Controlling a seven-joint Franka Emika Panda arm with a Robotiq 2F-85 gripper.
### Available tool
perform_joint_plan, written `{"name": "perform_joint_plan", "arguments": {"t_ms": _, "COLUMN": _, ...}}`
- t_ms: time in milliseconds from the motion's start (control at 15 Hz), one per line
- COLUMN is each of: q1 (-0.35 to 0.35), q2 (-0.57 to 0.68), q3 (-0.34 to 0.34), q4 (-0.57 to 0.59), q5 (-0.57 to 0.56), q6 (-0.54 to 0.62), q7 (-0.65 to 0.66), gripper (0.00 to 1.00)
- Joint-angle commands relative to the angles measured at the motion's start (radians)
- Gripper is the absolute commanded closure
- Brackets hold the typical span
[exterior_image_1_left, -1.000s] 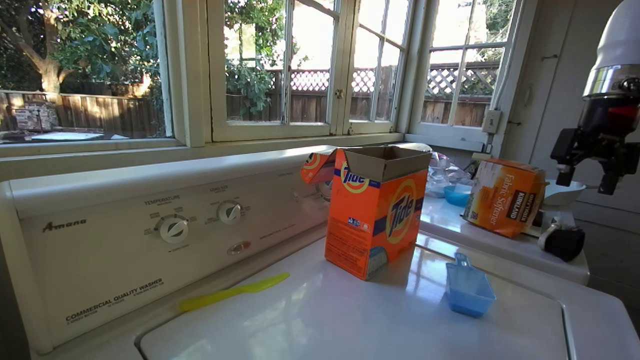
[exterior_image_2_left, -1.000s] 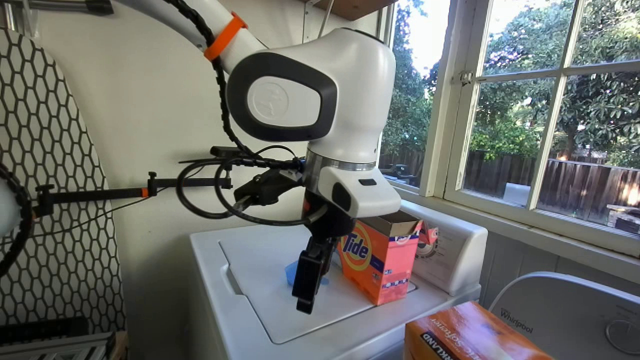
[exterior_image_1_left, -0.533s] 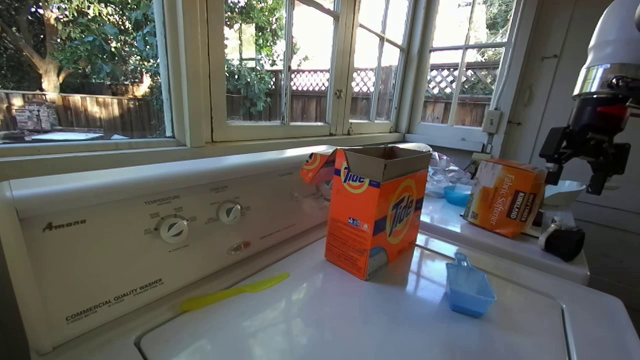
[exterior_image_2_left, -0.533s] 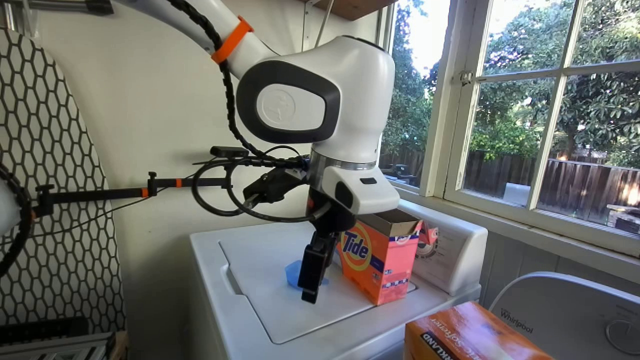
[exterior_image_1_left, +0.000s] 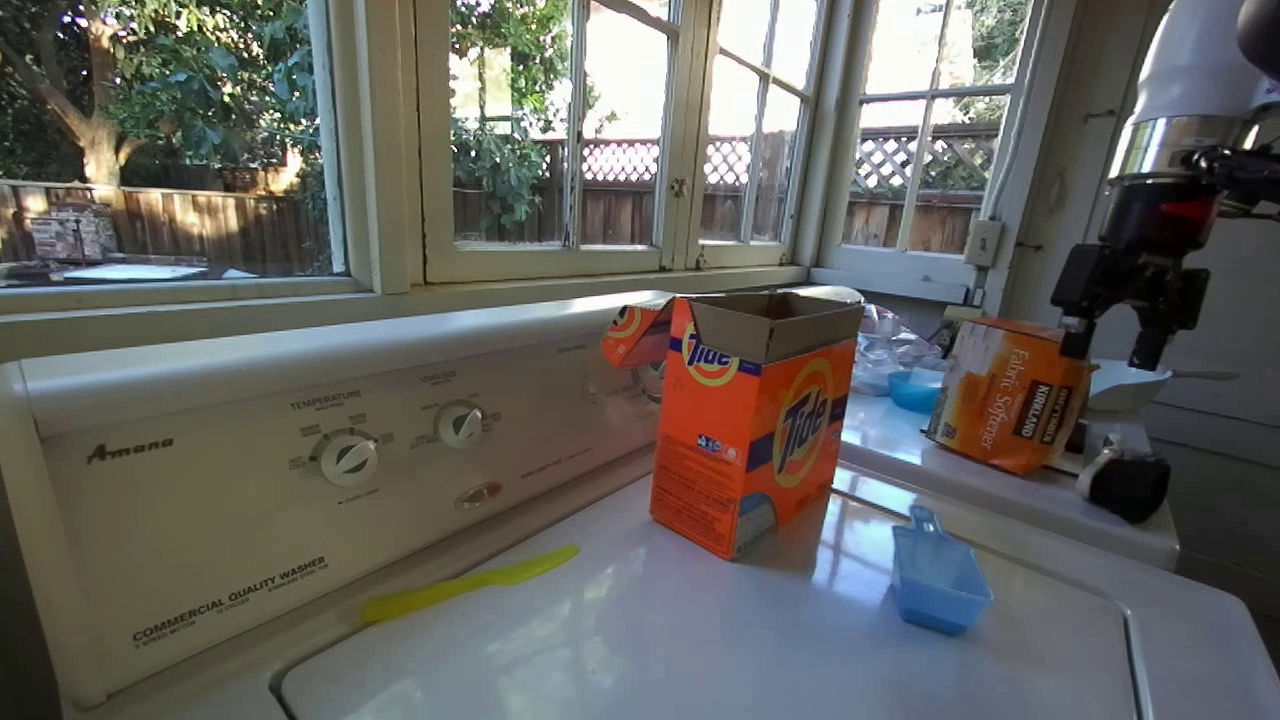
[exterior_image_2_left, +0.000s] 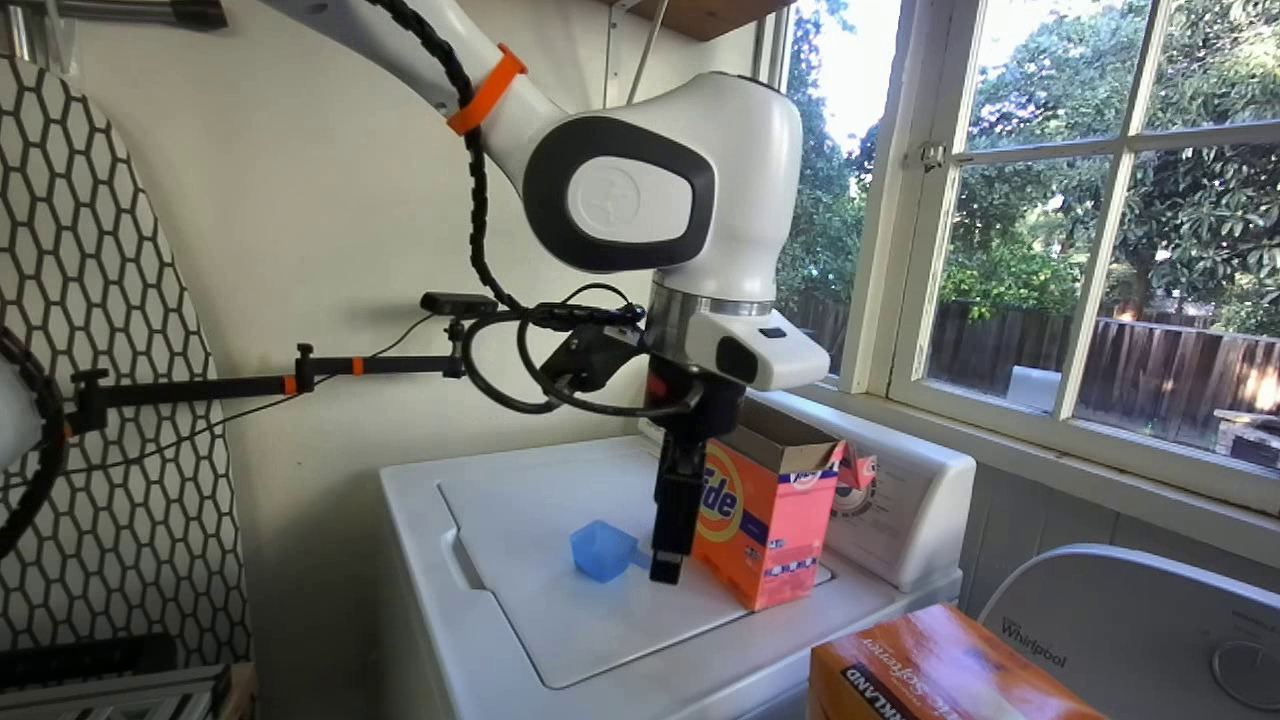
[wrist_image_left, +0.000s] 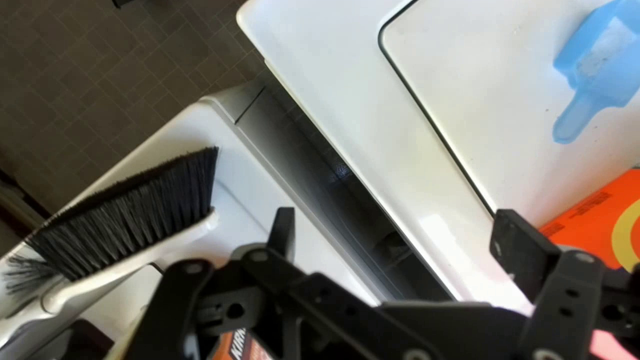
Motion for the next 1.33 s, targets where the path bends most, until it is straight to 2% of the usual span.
{"name": "perform_joint_plan", "arguments": {"t_ms": 0, "q1": 0.011, "q2": 0.02, "q3": -0.002, "q4": 0.024, "q5": -0.009, "q6": -0.002, "q7": -0.003, "gripper": 0.0}}
{"name": "perform_joint_plan", "arguments": {"t_ms": 600, "q1": 0.015, "q2": 0.053, "q3": -0.003, "q4": 0.055, "q5": -0.015, "q6": -0.002, "q7": -0.019, "gripper": 0.0}}
{"name": "perform_joint_plan", "arguments": {"t_ms": 1067, "q1": 0.043, "q2": 0.064, "q3": 0.06, "q4": 0.036, "q5": -0.121, "q6": -0.037, "q7": 0.203, "gripper": 0.0}}
{"name": "perform_joint_plan", "arguments": {"t_ms": 1267, "q1": 0.058, "q2": 0.073, "q3": 0.072, "q4": 0.027, "q5": -0.095, "q6": -0.062, "q7": 0.255, "gripper": 0.0}}
